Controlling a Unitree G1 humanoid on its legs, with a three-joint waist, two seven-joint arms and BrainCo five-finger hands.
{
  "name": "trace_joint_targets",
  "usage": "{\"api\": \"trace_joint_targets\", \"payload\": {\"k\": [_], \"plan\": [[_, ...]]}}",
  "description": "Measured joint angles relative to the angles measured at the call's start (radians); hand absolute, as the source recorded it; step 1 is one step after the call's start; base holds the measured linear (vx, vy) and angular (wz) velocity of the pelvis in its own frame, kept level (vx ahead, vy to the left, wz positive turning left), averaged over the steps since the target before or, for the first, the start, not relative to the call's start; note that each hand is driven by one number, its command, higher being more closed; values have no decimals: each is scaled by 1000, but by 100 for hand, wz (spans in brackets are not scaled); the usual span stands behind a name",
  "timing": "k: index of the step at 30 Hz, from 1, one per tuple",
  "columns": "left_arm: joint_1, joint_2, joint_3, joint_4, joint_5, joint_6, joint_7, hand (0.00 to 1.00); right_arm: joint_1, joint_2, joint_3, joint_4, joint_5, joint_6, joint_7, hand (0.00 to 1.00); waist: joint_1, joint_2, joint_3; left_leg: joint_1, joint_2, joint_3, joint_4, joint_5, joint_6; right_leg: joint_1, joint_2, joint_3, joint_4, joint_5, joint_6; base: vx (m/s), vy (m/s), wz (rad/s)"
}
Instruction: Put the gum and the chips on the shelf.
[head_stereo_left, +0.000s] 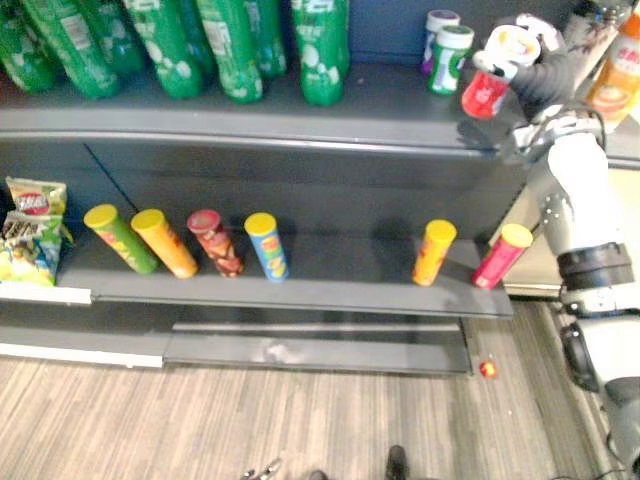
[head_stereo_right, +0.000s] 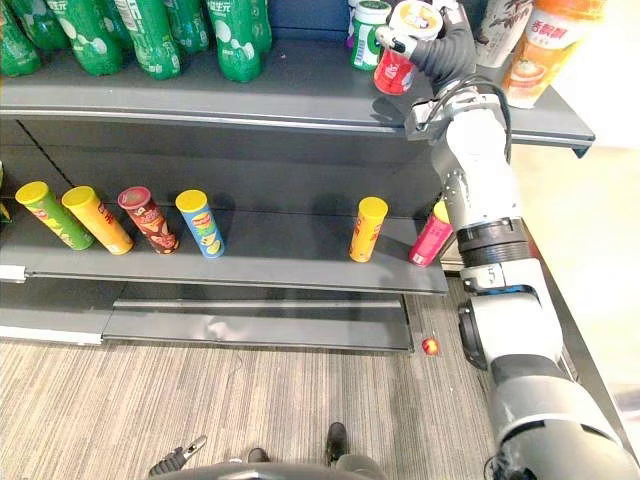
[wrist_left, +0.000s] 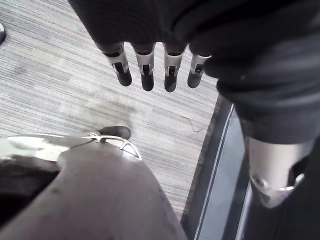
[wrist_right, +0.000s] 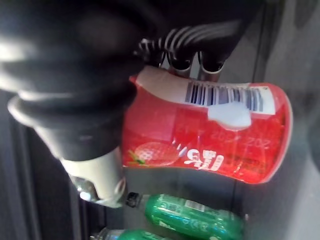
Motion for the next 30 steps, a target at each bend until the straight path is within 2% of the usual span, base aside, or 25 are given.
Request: {"api": "trace_joint_targets", "payload": {"k": [5,18,19,30], "plan": [[-13,0,0,-9,0,0,0,0,-13,59,-32,28,-45,2,0,100,1,-2,10,-12,0,-18,0,2,1,-5,-1,-14,0,0,0,-9,-6,8],[-34,-1,0,-14,0,0,3,0,-23,76,-58,28,-67,-15,1,100,2,-3,33,-14,-1,-21,0,3,1,-5,-3,-17,0,0,0,-22,-7,1],[-34,-1,0,-14,0,0,3,0,-23,90,-72,29,-67,-15,1,0,1,-3,34,-14,-1,-21,0,3,1,-5,-3,-17,0,0,0,0,0,0],[-36,-1,1,-19,-2,-1,3,0,-21,93,-77,57,-126,-16,0,0,2,-12,41,-13,-1,-21,0,3,2,-4,-3,-18,0,0,0,0,0,0]]}}
